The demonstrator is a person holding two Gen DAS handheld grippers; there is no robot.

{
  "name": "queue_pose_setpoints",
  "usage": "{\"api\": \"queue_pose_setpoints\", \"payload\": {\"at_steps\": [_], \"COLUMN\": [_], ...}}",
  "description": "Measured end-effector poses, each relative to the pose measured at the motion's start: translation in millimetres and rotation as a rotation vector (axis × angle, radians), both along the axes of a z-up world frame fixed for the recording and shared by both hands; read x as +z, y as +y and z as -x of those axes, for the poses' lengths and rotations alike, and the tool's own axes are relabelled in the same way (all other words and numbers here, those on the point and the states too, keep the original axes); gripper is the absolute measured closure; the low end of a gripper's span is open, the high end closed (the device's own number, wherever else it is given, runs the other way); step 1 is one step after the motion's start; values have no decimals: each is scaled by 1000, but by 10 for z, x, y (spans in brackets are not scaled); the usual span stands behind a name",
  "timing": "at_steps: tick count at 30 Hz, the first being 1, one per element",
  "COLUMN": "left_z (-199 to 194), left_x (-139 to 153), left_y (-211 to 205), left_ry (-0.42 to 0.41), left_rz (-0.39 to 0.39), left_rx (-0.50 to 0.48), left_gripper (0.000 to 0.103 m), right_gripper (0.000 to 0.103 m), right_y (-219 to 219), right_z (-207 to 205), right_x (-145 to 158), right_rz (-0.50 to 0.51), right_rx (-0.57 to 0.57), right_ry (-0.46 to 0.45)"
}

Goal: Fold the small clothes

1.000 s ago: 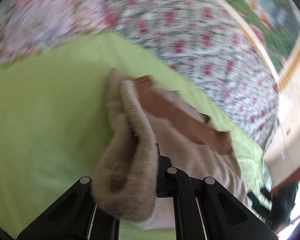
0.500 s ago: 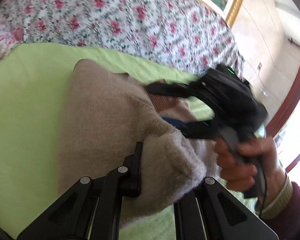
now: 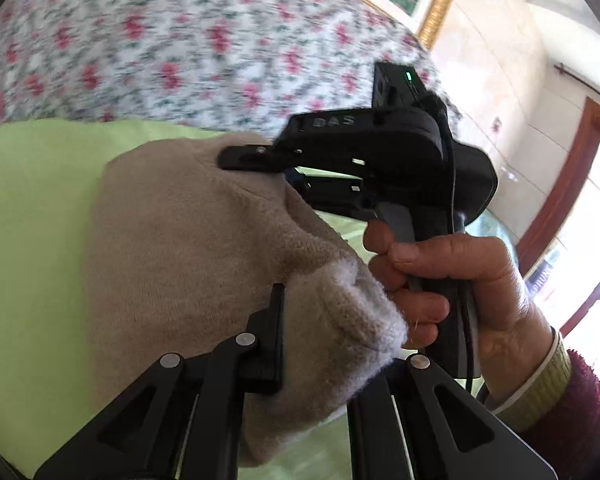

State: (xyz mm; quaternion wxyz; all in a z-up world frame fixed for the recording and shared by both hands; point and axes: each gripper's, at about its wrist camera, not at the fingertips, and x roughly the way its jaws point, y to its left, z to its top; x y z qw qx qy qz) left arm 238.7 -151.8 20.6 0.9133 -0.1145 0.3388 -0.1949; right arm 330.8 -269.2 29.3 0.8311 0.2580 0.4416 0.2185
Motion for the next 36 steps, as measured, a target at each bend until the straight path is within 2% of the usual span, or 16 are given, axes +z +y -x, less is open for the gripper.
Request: {"api": "queue_pose_setpoints", "payload": {"at_steps": [2, 6, 10, 12, 15, 17, 22, 23, 24, 25, 26, 27, 29, 31, 33, 36], "left_z": [-63, -202, -269, -298, -246, -194, 123, 198, 232, 266, 293, 252, 121, 14, -196, -494], "left_x": [-72, -389, -610, -719, -740, -669, -445, -387, -335, -288, -229, -193, -120, -82, -117, -326], "left_y": [-190, -497, -721, -766, -719, -644, -363, -276, -210, -144, -23, 72, 272, 463, 646, 865], "left_ry": [9, 85, 136, 165, 187, 199, 187, 177, 172, 164, 156, 154, 140, 129, 164, 266], "left_rz": [-1, 32, 2, -16, -15, -9, 26, 30, 29, 31, 35, 42, 60, 41, 47, 130], "left_rx": [-16, -60, -99, -112, -128, -150, -171, -168, -160, -147, -118, -97, -57, 2, 50, 53], "left_gripper": [96, 96, 95, 94, 90, 79, 64, 60, 57, 51, 43, 39, 29, 18, 18, 17], "right_gripper": [87, 87, 87, 87, 84, 80, 74, 70, 60, 53, 42, 36, 35, 34, 34, 34], "right_y": [-164, -518, -654, -650, -700, -712, -704, -718, -737, -748, -770, -792, -819, -829, -825, -828], "right_z": [36, 129, 186, 199, 239, 291, 491, 547, 604, 652, 700, 753, 806, 829, 810, 784], "right_x": [-24, -260, -455, -547, -586, -549, -435, -417, -401, -392, -381, -370, -366, -387, -444, -527], "right_rz": [62, 174, 253, 280, 259, 266, 299, 295, 289, 284, 274, 258, 226, 209, 195, 158], "right_rx": [-12, -63, -91, -104, -137, -150, -174, -180, -188, -193, -200, -204, -199, -199, -191, -188], "right_ry": [15, 77, 105, 117, 110, 99, 86, 86, 87, 86, 84, 81, 82, 97, 120, 141]}}
